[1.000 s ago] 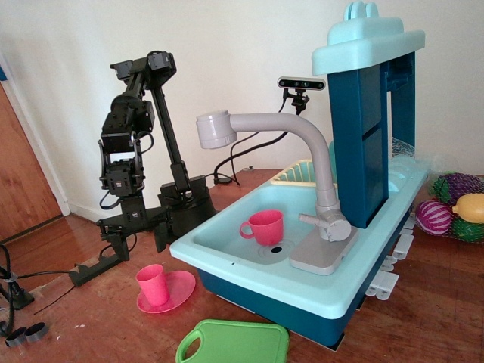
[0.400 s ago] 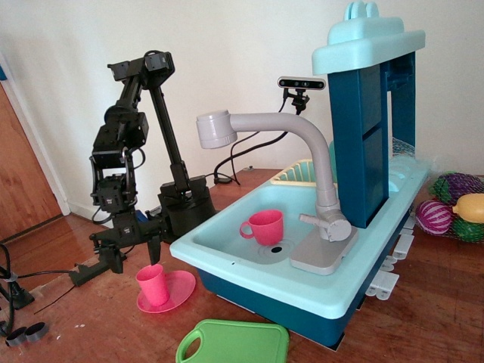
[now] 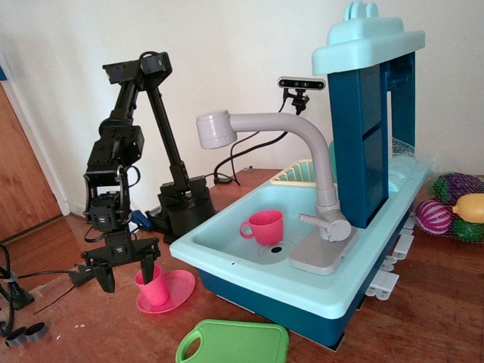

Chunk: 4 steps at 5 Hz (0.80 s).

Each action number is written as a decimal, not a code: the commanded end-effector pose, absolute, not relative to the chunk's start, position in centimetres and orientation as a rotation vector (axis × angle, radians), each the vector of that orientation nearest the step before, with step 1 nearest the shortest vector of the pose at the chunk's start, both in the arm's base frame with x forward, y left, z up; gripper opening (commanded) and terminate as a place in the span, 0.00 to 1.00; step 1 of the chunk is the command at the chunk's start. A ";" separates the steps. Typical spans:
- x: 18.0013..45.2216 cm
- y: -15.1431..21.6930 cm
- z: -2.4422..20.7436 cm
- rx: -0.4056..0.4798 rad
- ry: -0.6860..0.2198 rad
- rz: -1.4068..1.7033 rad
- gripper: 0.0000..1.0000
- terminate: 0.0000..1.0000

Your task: Put cup from anywhere into sink

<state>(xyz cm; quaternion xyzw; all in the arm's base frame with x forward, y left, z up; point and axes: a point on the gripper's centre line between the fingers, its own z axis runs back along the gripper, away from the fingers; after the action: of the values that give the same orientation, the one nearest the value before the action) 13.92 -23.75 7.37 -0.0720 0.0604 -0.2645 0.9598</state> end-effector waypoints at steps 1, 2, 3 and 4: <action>11.9 -24.0 5.7 -0.180 0.074 -0.514 1.00 0.00; 10.2 -22.3 5.5 -0.175 0.056 -0.479 1.00 0.00; 9.9 -20.9 5.3 -0.148 0.050 -0.471 1.00 0.00; 11.0 -20.2 4.9 -0.137 0.067 -0.500 0.00 0.00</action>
<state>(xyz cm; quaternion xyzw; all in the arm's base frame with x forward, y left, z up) 12.41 -20.35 4.71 -0.0675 0.0355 -0.2616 0.9621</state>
